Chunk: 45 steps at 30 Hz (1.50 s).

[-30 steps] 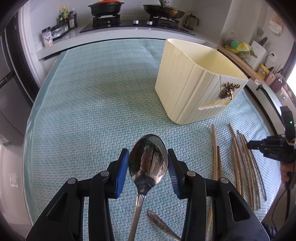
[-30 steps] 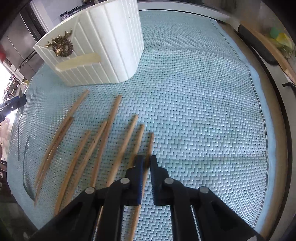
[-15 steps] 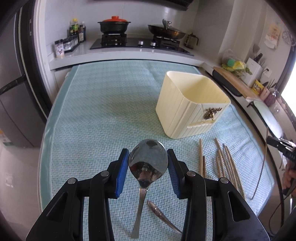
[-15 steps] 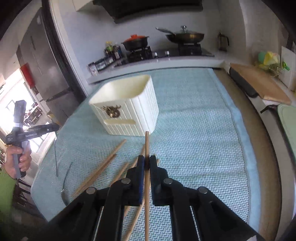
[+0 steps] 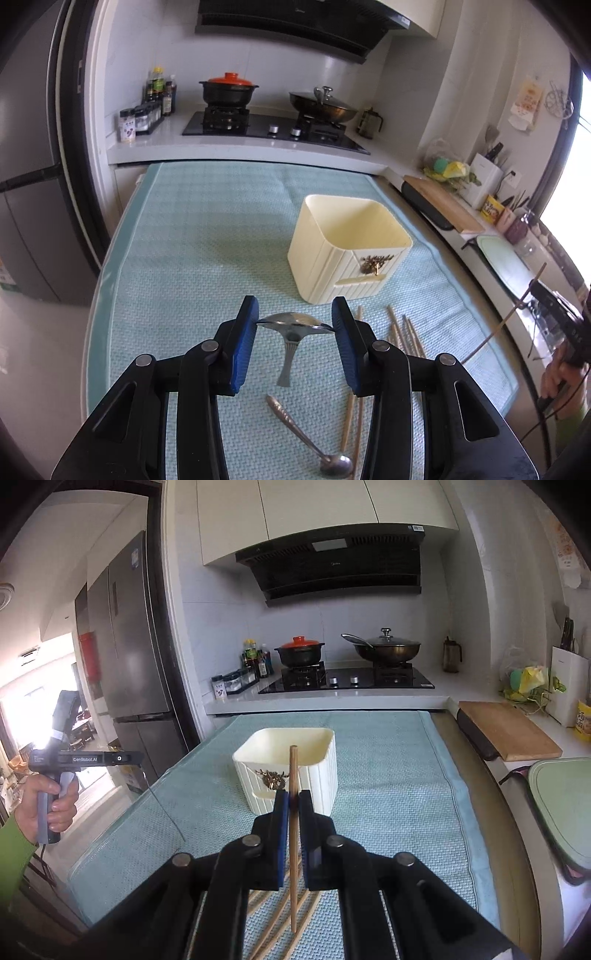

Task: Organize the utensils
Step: 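Carry the spoon and chopstick in both tools over the cream holder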

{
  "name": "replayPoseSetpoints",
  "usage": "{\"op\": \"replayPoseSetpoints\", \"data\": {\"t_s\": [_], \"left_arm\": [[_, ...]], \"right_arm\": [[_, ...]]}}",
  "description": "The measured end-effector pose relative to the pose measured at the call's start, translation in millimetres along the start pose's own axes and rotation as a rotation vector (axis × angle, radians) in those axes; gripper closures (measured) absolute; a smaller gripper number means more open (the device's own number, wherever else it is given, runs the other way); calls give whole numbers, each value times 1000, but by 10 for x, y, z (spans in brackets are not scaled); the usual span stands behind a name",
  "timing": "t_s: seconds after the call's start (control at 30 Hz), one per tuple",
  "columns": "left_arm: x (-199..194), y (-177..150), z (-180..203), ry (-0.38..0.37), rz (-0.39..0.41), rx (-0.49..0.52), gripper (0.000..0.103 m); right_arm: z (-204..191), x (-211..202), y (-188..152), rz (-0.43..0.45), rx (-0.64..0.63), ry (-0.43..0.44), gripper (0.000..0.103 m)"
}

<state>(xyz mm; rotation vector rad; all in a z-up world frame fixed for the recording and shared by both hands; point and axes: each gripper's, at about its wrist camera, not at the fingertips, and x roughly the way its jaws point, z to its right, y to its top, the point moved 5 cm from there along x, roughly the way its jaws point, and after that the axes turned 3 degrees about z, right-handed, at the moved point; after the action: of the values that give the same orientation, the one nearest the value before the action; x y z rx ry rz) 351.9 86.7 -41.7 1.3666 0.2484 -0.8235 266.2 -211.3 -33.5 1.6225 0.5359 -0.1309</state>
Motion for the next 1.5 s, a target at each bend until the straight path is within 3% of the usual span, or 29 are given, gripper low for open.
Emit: {"op": "replayPoseSetpoints", "data": {"t_s": [0.43, 0.77, 1.0, 1.23, 1.5], "left_arm": [[-9, 59, -28, -4, -14, -36, 62], [-58, 361, -4, -13, 2, -37, 62], [-40, 795, 117, -46, 19, -37, 62], [17, 1428, 360, -76, 67, -16, 62], [489, 1758, 557, -74, 97, -45, 62]], "right_arm": [[2, -100, 238, 39, -11, -16, 97], [-71, -22, 440, 55, -33, -7, 97], [-99, 102, 703, 62, -26, 8, 97], [-138, 286, 1305, 127, -18, 9, 97], [-173, 803, 1706, 190, -29, -26, 97]]}}
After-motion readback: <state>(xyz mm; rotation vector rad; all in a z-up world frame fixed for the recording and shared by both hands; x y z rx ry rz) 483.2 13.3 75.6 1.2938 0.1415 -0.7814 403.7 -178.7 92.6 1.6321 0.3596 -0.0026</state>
